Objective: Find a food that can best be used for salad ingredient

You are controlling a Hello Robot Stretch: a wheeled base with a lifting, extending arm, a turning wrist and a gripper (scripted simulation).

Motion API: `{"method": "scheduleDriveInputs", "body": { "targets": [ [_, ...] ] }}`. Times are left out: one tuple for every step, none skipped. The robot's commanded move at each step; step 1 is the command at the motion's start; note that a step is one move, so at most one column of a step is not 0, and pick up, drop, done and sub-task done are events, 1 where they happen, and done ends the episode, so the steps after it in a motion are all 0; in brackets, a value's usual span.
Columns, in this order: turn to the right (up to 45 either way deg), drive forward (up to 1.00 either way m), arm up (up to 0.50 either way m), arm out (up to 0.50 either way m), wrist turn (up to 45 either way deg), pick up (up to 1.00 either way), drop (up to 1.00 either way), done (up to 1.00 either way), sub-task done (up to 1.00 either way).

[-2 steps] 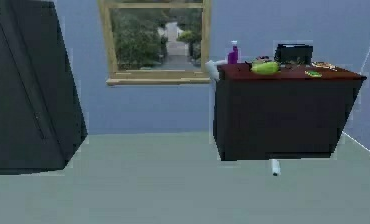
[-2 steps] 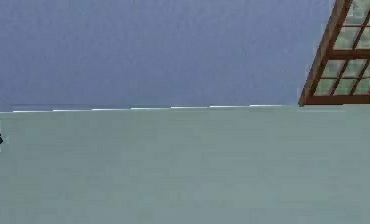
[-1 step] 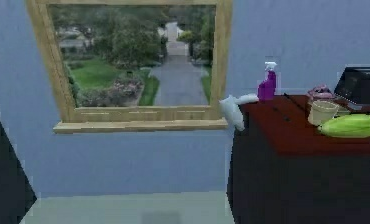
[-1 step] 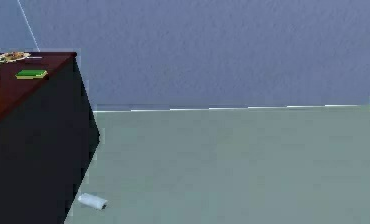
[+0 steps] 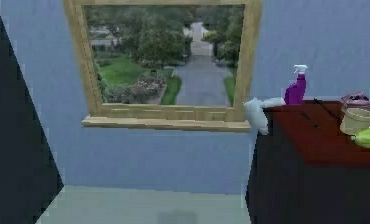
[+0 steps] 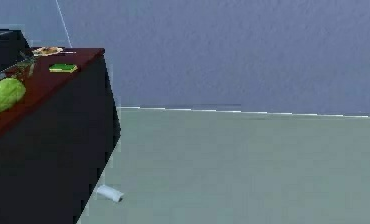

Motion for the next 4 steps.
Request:
{"method": "scheduleDriveInputs", "body": {
  "targets": [
    [0.0,0.4,0.0,0.0,0.0,0.0,0.0,0.0,0.0],
    [45.0,0.0,0.0,0.0,0.0,0.0,0.0,0.0,0.0],
    [21.0,0.0,0.0,0.0,0.0,0.0,0.0,0.0,0.0],
    [0.0,0.0,0.0,0.0,0.0,0.0,0.0,1.0,0.0]
  ]
}}
